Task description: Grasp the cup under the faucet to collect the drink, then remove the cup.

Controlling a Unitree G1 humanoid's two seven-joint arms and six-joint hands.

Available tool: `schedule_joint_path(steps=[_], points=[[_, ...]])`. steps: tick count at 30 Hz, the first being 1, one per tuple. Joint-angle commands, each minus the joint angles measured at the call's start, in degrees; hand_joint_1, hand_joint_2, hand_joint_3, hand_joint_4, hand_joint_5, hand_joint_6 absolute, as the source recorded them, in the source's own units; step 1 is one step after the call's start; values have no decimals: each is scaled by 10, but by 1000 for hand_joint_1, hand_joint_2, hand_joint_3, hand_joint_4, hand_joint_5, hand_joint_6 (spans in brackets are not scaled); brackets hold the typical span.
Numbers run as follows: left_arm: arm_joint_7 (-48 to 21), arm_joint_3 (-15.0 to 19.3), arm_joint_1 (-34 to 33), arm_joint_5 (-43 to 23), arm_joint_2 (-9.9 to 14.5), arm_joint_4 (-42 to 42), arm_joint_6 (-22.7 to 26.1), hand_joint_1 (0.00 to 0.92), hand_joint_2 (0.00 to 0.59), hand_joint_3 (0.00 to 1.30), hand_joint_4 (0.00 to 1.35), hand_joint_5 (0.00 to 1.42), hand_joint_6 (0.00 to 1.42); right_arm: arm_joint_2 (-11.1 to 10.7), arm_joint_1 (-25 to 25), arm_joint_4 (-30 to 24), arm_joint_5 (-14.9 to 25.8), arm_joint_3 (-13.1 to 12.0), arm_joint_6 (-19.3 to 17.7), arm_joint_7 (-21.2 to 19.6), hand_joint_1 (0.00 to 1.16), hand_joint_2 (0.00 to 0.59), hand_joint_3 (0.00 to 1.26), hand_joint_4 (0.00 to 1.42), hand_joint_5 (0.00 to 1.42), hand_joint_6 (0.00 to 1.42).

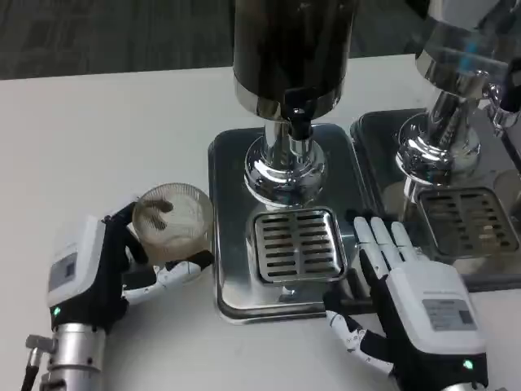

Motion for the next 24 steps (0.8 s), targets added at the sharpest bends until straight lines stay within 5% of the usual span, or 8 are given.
schedule_joint_path(steps=[1,24], points=[[27,-2,6,9,-1,-5,2,567,16,523,699,926,1147,-3,-3,-2,1,-1,0,3,393,441,5,0,0,210],[62,2,21,21,3,-76,-14,567,12,535,690,903,1100,-3,-6,-1,3,-4,-3,-1,403,440,5,0,0,215]])
